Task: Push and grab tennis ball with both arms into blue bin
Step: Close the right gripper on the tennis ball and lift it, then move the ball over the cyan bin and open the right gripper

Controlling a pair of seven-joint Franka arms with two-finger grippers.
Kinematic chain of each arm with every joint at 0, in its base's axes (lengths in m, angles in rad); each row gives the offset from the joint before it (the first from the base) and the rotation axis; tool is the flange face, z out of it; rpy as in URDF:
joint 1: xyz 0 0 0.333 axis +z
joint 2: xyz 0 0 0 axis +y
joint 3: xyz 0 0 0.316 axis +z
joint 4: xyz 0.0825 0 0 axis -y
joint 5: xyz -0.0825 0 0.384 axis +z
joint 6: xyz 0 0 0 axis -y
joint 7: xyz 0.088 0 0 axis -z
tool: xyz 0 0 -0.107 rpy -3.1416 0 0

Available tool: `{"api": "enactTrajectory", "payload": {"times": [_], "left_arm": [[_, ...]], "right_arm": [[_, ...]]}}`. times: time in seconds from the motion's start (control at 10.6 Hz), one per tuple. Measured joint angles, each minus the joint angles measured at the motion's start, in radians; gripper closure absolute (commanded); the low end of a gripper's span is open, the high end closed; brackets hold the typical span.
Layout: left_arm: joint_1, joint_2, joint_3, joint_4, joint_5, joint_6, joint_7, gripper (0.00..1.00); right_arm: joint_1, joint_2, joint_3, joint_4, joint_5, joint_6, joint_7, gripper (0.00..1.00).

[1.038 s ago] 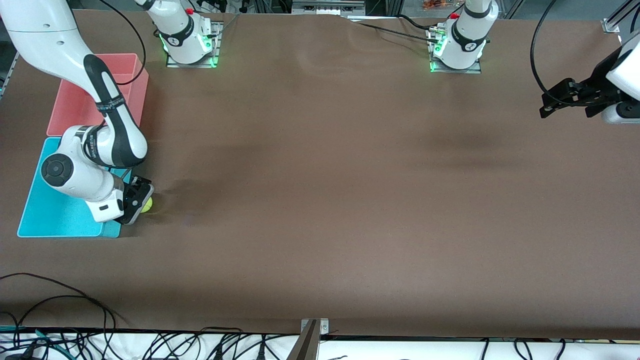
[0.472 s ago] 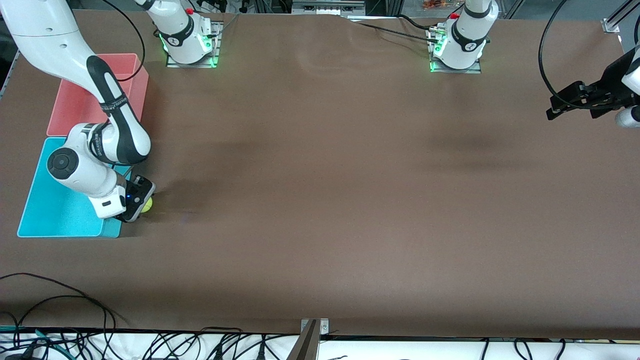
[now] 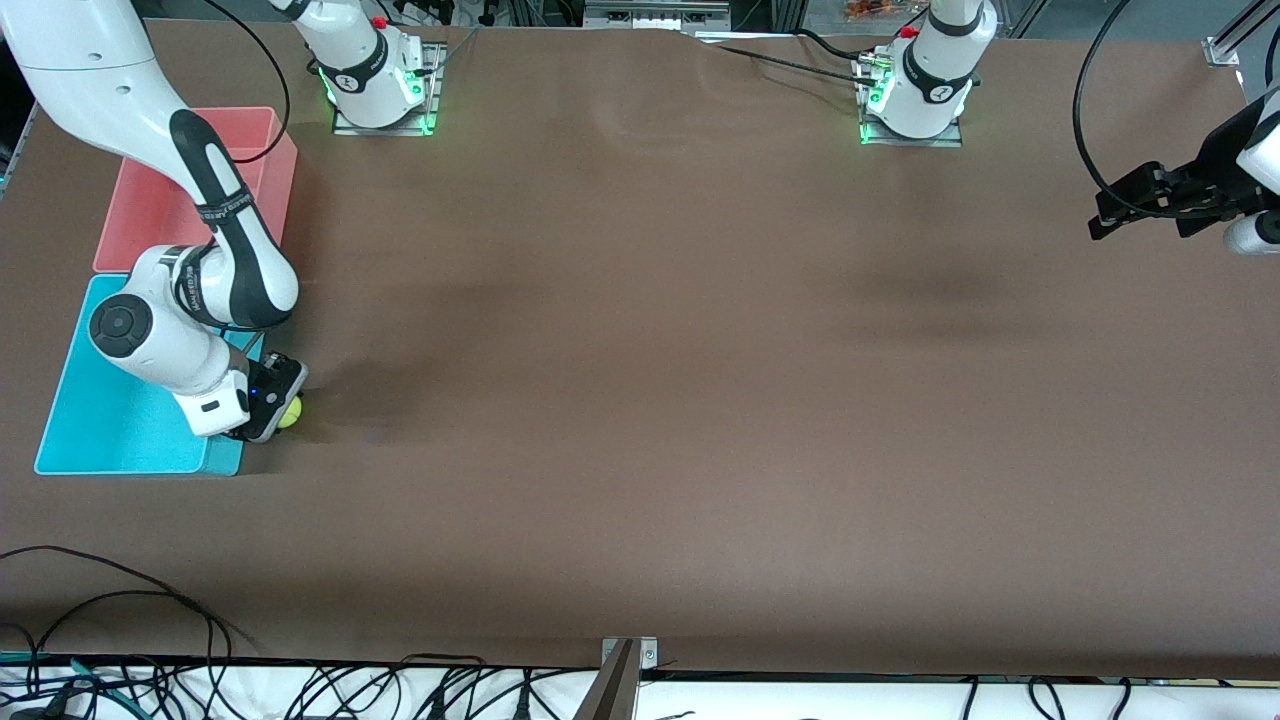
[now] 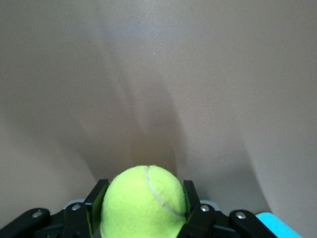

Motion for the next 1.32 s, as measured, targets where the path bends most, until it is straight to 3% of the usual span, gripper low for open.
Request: {"api": "enactTrajectory", "payload": {"times": [0.28,0.57,0.75,1.04,1.32], "left_arm": [[0.0,0.001,0.001,0.0,0.0,0.0,0.0,0.0],[-0.004,0.002,0.001,0.0,0.0,0.0,0.0,0.0],[-0.004,0.002,0.001,0.0,0.0,0.0,0.0,0.0],[-0.004,0.002,0.002,0.0,0.0,0.0,0.0,0.0],[-0.004,0.003,0.002,0.0,0.0,0.0,0.0,0.0]], "right_arm": [[0.0,-0.026,0.003,0.073,0.004,-0.171,0.062,1.0],[0.002,-0.061,0.01,0.262,0.004,-0.504,0.149,1.0],[0.001,-0.067,0.007,0.337,0.004,-0.636,0.182,1.0],[-0.029,-0.047,-0.066,0.339,0.002,-0.668,0.188,1.0],[-0.134,0.008,-0.085,0.33,0.002,-0.668,0.17,1.0]]}}
